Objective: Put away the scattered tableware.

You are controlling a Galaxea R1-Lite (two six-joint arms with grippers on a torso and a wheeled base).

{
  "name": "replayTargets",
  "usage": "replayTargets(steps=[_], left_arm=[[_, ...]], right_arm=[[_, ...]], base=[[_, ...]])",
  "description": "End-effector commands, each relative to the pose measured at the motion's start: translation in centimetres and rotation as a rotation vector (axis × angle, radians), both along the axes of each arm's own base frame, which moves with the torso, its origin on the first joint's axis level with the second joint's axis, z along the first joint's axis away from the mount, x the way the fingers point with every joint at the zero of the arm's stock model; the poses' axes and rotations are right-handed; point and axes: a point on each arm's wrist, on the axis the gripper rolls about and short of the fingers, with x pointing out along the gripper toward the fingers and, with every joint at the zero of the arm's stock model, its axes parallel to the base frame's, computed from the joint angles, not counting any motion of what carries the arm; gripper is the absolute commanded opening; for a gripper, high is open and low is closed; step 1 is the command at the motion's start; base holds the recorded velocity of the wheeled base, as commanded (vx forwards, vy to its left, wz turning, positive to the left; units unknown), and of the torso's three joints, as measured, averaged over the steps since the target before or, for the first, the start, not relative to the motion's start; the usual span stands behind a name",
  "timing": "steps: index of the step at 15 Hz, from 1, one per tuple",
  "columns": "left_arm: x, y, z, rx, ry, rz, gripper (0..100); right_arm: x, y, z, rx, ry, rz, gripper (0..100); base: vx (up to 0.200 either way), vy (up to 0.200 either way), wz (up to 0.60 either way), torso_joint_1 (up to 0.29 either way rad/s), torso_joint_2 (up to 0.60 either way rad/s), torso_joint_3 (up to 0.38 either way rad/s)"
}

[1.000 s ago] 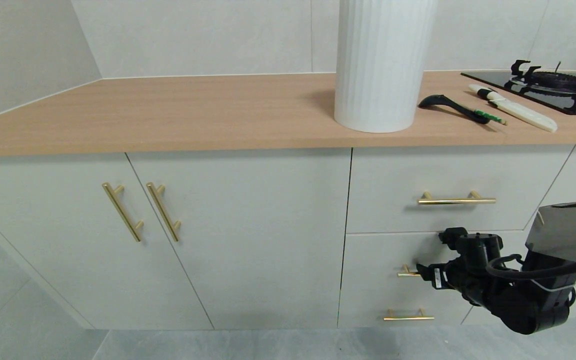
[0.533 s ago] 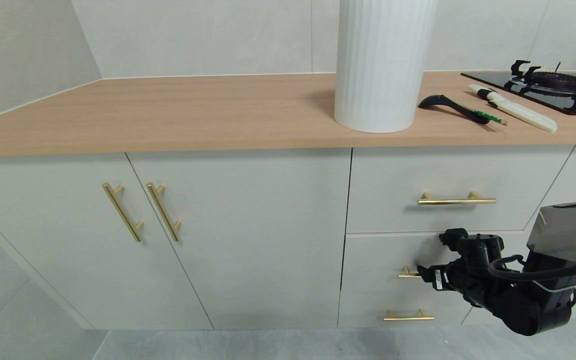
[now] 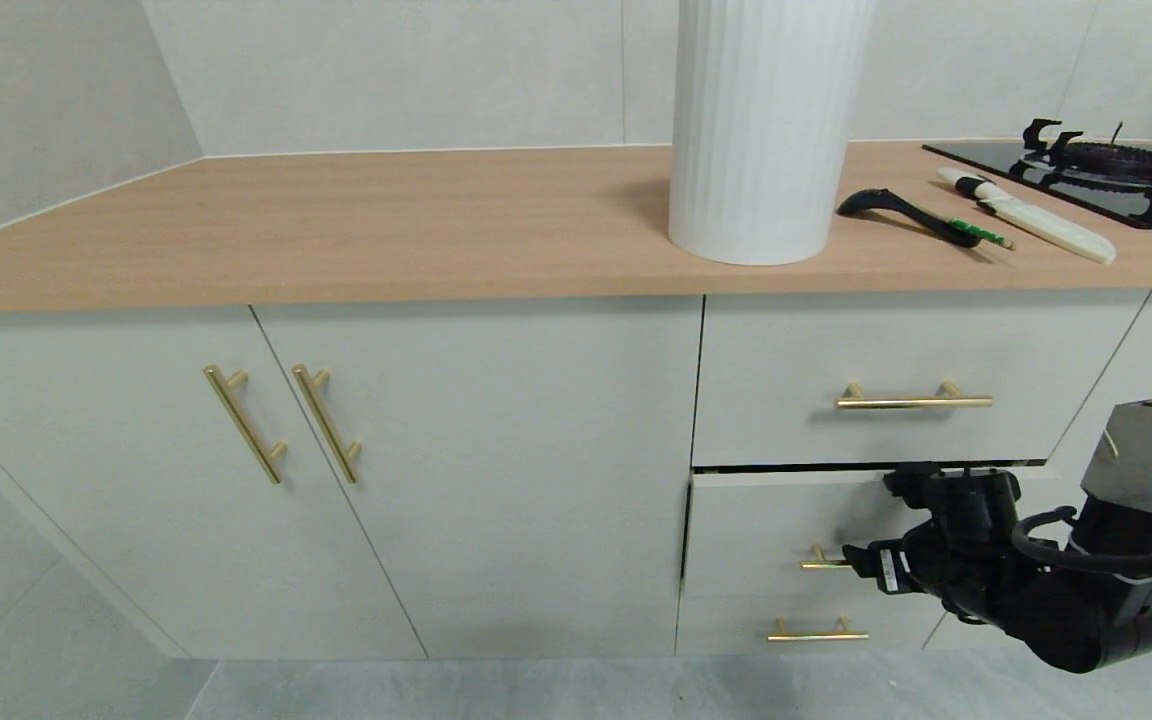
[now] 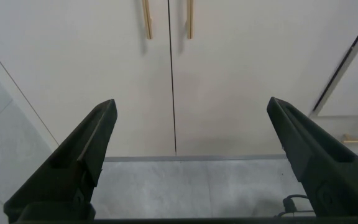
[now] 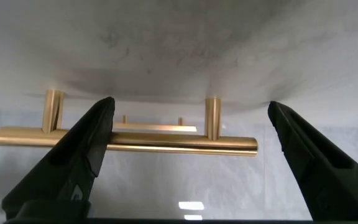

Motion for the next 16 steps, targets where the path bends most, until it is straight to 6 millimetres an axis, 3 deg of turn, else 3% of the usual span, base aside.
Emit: replayTargets(steps=[1, 3, 4, 7, 10, 13, 16], left_arm=[[0.0, 0.0, 0.0, 0.0, 0.001, -0.001, 100], [0.0, 0.0, 0.0, 0.0, 0.001, 0.0, 100], [0.0, 0.0, 0.0, 0.0, 0.001, 0.0, 100], [0.0, 0.0, 0.0, 0.0, 0.001, 0.0, 100], [0.0, 0.0, 0.0, 0.0, 0.001, -0.001, 100], [0.0, 0.0, 0.0, 0.0, 0.001, -0.001, 100], [0.0, 0.0, 0.0, 0.0, 0.001, 0.0, 100]], right_arm=[[-1.2, -0.1, 4.2, 0.03, -0.043, 0.029, 100], [-2.7, -0.2, 7.0, 0.045, -0.016, 0.056, 100], [-4.3, -0.3, 9.9, 0.058, -0.026, 0.08, 100], [-6.9, 0.0, 14.4, 0.07, -0.083, 0.112, 100], [-7.3, 0.6, 15.6, 0.077, -0.135, 0.136, 100], [-5.3, 0.9, 16.6, 0.08, -0.133, 0.133, 100], [-4.2, 1.2, 15.8, 0.073, -0.094, 0.132, 100]], base=[[0.0, 0.0, 0.0, 0.0, 0.0, 0.0], [0.0, 0.0, 0.0, 0.0, 0.0, 0.0], [0.0, 0.0, 0.0, 0.0, 0.0, 0.0], [0.0, 0.0, 0.0, 0.0, 0.0, 0.0], [0.0, 0.0, 0.0, 0.0, 0.0, 0.0], [0.0, 0.0, 0.0, 0.0, 0.0, 0.0], [0.0, 0.0, 0.0, 0.0, 0.0, 0.0]])
